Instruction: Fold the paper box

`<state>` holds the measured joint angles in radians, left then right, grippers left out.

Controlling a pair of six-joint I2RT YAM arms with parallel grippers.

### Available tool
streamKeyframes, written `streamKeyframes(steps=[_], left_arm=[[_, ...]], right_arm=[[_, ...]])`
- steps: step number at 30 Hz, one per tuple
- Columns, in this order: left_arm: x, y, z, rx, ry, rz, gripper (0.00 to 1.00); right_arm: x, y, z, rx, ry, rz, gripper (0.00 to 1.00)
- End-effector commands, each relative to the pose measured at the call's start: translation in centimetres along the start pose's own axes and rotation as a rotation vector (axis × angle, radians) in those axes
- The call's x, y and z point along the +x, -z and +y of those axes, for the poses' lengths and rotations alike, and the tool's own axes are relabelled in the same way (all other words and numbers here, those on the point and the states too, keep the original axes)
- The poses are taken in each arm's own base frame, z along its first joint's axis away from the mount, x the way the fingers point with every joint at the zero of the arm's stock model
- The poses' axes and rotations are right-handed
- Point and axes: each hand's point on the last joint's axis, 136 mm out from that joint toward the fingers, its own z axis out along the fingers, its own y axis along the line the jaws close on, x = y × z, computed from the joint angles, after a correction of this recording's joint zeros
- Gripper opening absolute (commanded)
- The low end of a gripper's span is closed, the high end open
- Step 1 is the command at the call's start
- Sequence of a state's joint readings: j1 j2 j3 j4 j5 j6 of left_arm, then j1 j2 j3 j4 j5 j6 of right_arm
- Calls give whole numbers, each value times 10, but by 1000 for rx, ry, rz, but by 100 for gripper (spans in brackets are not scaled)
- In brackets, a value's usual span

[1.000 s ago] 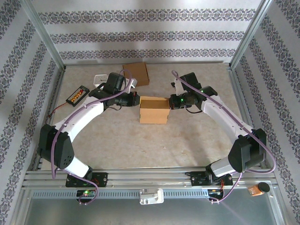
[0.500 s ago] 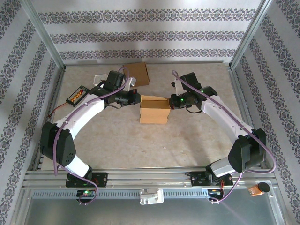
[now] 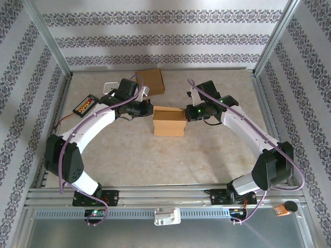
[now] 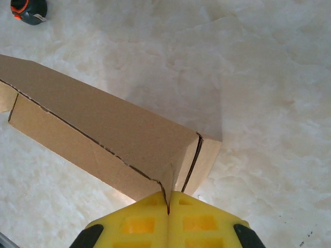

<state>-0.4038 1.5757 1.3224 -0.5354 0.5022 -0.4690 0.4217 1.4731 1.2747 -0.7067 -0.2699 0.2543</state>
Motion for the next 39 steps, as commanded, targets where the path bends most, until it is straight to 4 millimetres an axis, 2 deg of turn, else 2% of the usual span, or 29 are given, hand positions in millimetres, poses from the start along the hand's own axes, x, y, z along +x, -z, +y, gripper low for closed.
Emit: streamKeyframes(steps=[1,5,10,13,18,21,24,28,32,35,39], left_arm=[[7,-5,14,-58,4,37,3],[10,-8,26,-113,-4,36,3],[19,-25,19,-43,-10,46,6],[23,-25,23,-64,-16,53,6],[21,-15,27,-108,-68,26,13],[20,-10,16,-63,-81,8,16],[17,-4,7,-27,-87,-18,21],[13,7,2,-21,-102,-53,22],[10,16,-3,-18,-112,-81,23],[7,21,-7,-8,-104,-107,32],[-2,35,-15,7,-86,-170,33]], right_arm=[[11,-1,-1,14,9,53,3],[11,0,-1,15,8,52,3],[12,-1,-1,15,5,54,4],[12,0,-1,13,4,51,4],[8,3,4,-3,4,33,8],[6,7,9,-32,-9,13,11],[3,12,11,-40,-19,1,19],[-4,23,13,-49,-31,-41,27],[-12,35,18,-79,-50,-84,40],[-19,43,23,-110,-62,-117,42],[-31,56,23,-107,-99,-182,45]])
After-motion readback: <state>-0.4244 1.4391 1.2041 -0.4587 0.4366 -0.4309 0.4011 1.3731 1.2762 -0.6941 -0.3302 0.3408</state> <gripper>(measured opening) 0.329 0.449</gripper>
